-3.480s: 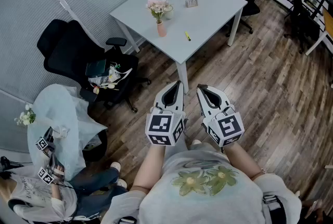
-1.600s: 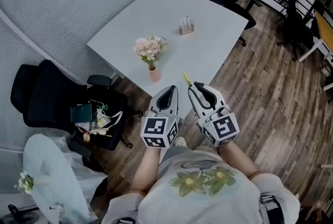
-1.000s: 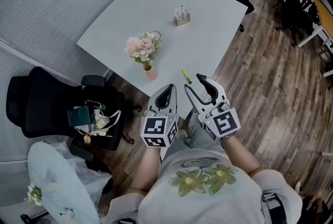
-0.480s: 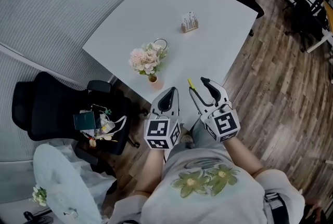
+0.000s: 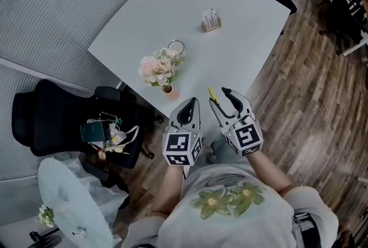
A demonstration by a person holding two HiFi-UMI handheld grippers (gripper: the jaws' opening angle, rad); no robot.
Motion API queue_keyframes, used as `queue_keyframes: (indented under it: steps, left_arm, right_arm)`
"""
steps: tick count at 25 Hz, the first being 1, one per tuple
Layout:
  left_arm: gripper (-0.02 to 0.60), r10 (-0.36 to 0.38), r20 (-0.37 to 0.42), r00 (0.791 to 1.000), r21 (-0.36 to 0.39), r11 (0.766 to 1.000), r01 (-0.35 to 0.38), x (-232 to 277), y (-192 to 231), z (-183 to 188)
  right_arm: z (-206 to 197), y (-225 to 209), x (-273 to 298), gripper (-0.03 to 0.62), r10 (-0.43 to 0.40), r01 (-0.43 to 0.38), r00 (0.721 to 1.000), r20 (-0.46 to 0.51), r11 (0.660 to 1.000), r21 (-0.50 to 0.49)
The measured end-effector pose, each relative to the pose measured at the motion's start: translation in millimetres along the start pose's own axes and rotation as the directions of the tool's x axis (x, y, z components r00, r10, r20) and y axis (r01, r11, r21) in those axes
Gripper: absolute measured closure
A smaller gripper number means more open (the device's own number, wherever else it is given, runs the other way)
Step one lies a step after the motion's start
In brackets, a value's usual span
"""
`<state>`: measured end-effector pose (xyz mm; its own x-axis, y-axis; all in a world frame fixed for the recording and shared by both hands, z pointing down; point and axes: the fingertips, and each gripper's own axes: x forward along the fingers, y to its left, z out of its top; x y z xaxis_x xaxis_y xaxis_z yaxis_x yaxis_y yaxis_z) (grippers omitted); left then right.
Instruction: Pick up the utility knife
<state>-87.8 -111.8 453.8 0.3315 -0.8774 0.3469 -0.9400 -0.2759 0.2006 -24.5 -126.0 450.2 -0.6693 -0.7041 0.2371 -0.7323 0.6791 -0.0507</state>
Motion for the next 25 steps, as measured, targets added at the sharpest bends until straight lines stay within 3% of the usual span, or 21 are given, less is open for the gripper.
queue_keyframes:
  steps: [25]
  left_arm:
    - [0.58,0.033,-0.123,0.992,-0.048,0.998,-0.039,39.9,26.8,-43.9]
  right_arm:
    - [-88.0,-25.0,50.2,0.405,0.028,-0.018,0.981,-0.192,0.998,0.052]
